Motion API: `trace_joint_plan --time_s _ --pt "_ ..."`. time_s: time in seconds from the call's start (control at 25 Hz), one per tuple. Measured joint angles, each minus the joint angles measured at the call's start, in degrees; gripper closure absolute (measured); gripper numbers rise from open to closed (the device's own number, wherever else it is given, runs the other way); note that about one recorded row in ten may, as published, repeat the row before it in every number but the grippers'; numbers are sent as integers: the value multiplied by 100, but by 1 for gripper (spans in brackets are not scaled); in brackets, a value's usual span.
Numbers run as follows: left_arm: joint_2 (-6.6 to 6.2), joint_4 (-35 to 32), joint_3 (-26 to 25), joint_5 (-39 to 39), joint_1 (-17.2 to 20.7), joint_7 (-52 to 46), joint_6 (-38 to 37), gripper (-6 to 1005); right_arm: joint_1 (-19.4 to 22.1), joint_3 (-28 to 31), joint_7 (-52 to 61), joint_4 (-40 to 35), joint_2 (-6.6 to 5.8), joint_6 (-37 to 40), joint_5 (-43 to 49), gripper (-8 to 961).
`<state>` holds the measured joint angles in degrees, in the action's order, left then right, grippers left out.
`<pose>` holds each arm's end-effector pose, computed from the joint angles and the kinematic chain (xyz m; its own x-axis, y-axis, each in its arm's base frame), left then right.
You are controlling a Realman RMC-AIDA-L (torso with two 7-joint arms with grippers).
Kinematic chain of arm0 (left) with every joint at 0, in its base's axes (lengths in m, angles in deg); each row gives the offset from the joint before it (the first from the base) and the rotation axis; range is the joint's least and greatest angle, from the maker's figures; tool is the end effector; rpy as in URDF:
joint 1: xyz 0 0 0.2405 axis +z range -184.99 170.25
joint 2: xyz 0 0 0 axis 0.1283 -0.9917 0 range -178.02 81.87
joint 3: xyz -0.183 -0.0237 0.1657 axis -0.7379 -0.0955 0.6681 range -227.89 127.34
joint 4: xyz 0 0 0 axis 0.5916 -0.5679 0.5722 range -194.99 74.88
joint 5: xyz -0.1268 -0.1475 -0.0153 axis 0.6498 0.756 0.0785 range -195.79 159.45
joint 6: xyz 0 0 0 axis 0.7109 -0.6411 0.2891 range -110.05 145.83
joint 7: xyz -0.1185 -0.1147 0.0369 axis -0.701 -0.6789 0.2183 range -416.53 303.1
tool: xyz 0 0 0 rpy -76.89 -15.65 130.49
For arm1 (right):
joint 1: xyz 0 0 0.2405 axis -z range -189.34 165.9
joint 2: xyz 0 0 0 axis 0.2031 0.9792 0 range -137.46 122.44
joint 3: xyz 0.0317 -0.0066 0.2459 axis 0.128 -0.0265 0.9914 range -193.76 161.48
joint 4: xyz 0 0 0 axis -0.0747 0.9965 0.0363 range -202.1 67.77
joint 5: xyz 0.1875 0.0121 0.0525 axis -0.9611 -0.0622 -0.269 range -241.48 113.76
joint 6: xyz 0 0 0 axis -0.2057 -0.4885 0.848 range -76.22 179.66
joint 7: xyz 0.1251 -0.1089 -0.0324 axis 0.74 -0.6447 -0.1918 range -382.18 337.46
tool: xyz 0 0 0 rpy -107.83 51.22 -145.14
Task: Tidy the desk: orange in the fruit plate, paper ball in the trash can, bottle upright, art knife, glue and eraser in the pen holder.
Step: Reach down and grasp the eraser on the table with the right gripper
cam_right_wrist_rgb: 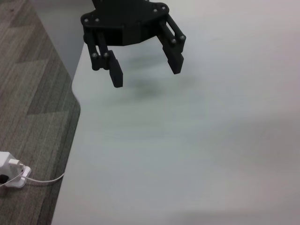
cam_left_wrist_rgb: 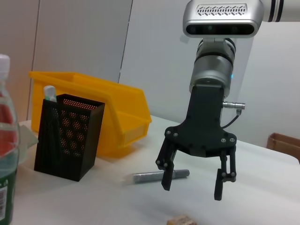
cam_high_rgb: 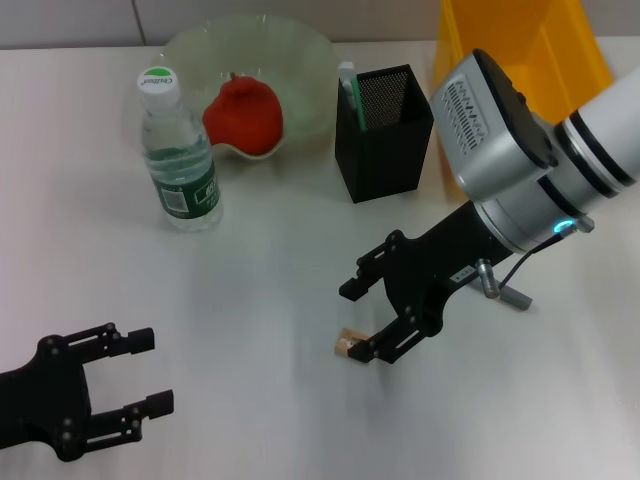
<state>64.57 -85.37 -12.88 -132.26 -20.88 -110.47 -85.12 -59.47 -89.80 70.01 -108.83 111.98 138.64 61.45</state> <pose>-0.3147 0.2024 -0.0003 0.7836 0.2739 0.5576 0.4085 -0.9034 -0.1303 0.1612 0.3247 -0.0881 0.9959 -0.0544 0.0726 -0.0648 -0.9867 0.1493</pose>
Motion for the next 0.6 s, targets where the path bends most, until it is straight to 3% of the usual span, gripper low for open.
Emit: trace_joint_plan --time_s 0.6 --pt "-54 0 26 -46 15 24 -14 276 17 1 -61 0 -4 1 34 199"
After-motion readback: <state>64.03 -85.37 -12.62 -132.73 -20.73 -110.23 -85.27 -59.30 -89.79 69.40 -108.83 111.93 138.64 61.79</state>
